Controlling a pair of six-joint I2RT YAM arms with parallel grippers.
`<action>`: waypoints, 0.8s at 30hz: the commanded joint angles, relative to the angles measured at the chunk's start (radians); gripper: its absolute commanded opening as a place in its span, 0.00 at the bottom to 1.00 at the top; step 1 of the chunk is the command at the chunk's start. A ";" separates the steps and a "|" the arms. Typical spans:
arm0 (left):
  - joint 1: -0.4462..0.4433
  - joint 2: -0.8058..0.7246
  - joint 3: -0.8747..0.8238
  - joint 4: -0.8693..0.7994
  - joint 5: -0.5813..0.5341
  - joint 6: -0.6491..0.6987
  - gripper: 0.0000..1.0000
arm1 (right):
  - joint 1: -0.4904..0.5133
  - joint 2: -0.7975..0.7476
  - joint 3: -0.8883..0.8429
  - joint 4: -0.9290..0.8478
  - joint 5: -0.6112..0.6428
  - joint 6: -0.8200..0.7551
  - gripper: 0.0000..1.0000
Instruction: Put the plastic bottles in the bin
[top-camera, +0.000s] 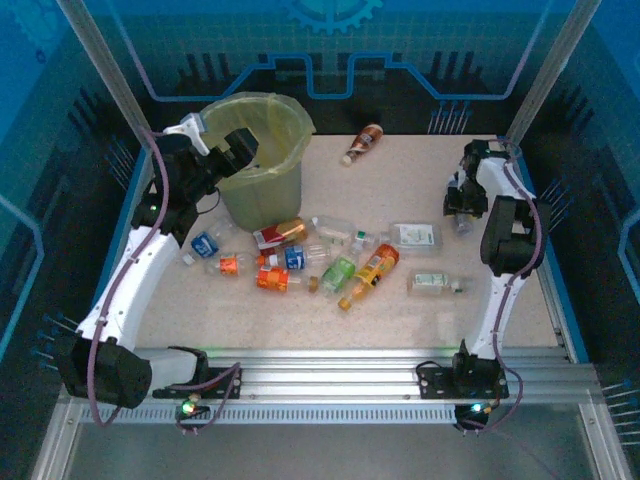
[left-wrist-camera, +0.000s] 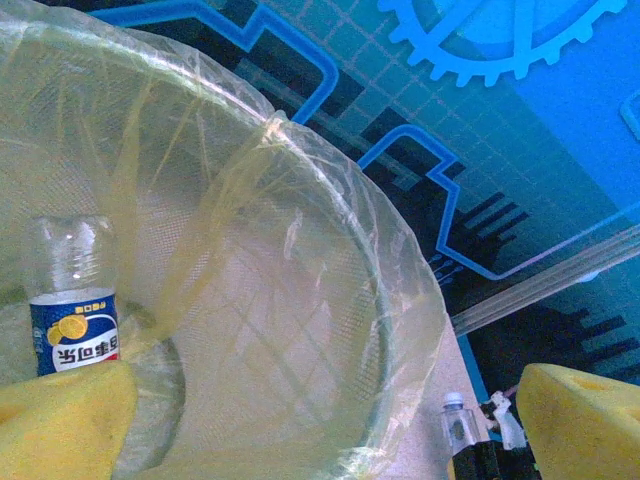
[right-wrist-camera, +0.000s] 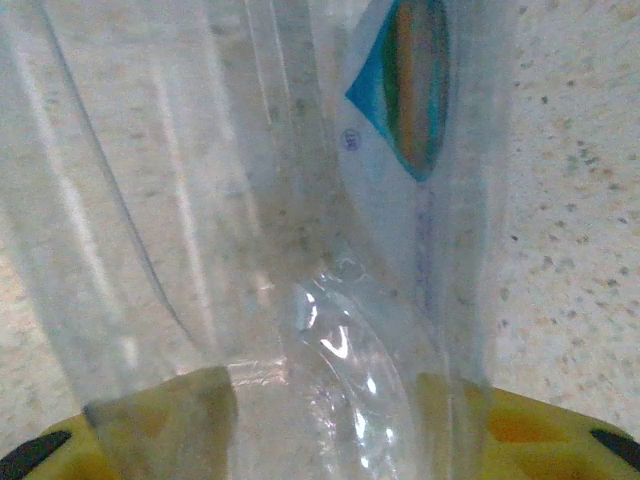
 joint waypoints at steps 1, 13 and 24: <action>0.001 0.010 0.032 -0.011 0.037 -0.024 0.99 | 0.080 -0.159 -0.018 0.026 0.061 -0.020 0.29; -0.004 0.032 0.047 0.001 0.147 -0.074 0.99 | 0.346 -0.454 -0.095 0.191 -0.059 -0.004 0.25; -0.138 0.096 0.072 0.128 0.360 -0.033 0.99 | 0.534 -0.590 -0.269 0.505 -0.370 0.056 0.25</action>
